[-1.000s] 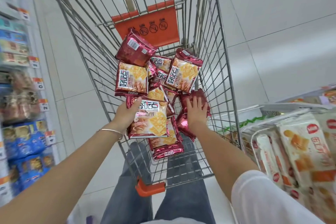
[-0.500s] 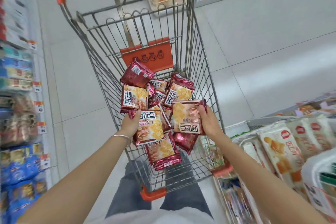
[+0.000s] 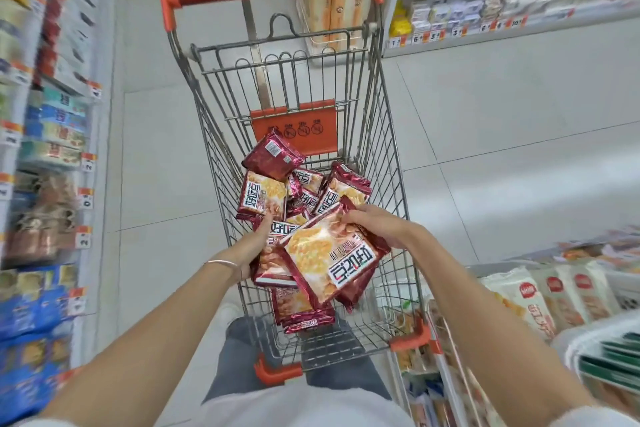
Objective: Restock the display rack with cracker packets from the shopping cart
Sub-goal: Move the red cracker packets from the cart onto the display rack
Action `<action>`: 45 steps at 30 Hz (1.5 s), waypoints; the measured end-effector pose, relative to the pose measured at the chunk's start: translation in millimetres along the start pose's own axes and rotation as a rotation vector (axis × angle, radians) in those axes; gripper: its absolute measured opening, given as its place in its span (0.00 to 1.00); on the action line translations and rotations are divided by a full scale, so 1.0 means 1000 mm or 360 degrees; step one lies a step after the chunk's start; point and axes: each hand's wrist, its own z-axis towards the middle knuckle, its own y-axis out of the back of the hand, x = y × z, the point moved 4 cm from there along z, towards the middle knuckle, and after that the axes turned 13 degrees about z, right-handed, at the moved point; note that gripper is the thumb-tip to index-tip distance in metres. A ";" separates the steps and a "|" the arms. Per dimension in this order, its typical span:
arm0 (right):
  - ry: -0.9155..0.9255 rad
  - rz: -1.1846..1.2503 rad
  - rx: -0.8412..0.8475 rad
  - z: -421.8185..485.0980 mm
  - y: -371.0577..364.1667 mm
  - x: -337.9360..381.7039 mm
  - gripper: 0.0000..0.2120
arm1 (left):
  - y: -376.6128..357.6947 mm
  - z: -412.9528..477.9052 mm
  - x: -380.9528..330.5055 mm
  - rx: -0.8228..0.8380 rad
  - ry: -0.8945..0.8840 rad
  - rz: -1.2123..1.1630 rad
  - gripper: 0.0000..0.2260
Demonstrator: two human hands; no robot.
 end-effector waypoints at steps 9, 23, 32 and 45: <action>0.0715 -0.1264 0.0214 -0.019 -0.080 0.072 0.05 | -0.014 -0.021 -0.022 0.0273 -0.0028 -0.0291 0.33; 0.0185 0.0367 -0.0537 -0.019 -0.038 -0.016 0.54 | 0.003 -0.009 -0.030 0.0136 -0.0246 -0.0806 0.33; 0.0126 0.1477 -0.0172 0.011 -0.013 -0.009 0.62 | -0.006 -0.016 -0.035 0.0236 -0.0235 -0.0487 0.29; -0.0048 0.1051 0.0062 0.010 -0.026 -0.019 0.20 | -0.024 -0.024 -0.040 0.0303 -0.0168 -0.0056 0.41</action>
